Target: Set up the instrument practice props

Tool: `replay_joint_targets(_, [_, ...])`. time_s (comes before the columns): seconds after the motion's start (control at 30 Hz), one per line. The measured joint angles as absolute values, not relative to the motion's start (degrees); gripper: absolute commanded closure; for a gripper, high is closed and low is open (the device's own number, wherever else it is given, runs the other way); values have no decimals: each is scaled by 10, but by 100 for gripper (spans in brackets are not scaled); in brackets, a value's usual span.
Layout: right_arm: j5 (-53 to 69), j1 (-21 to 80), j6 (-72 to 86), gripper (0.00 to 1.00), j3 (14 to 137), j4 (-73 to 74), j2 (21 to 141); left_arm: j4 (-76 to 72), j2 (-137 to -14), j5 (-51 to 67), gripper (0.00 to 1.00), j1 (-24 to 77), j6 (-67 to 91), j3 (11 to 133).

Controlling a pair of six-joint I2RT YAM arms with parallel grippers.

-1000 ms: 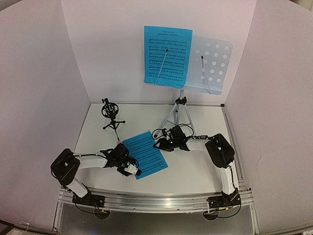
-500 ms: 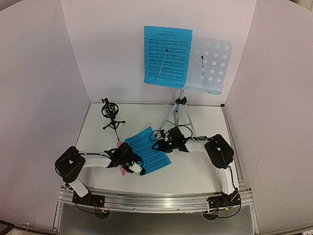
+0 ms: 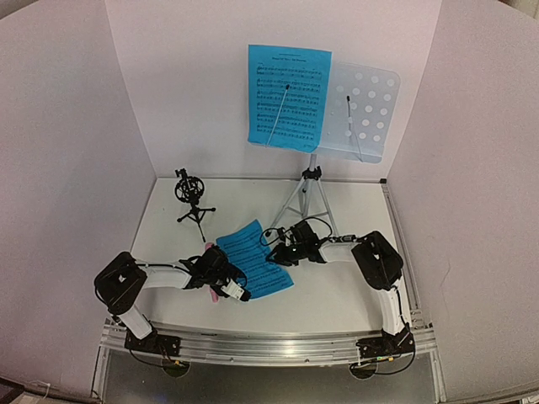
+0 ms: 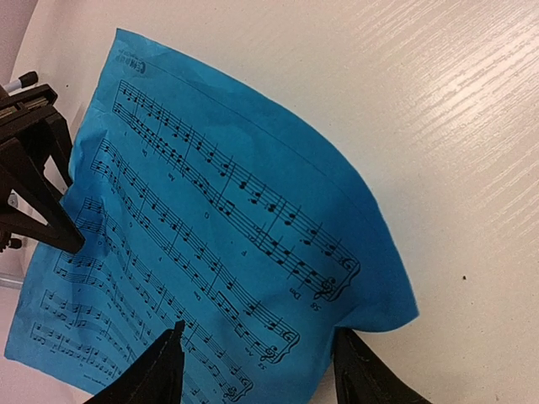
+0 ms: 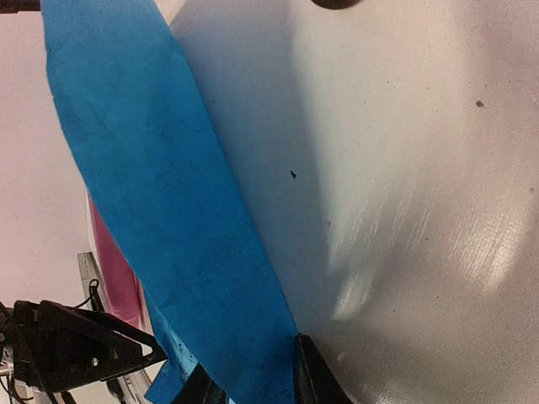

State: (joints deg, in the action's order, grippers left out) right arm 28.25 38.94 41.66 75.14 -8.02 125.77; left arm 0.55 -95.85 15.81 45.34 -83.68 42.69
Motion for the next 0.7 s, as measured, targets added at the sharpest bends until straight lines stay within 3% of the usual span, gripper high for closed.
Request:
replay_joint_targets(0.33, [253,390,405,100,750,-63,1226,7,-950,157,36,453,-840,420])
replay_joint_targets(0.7, [231,401,311,100,792,68,1161,131,-869,189,26,453,-747,437])
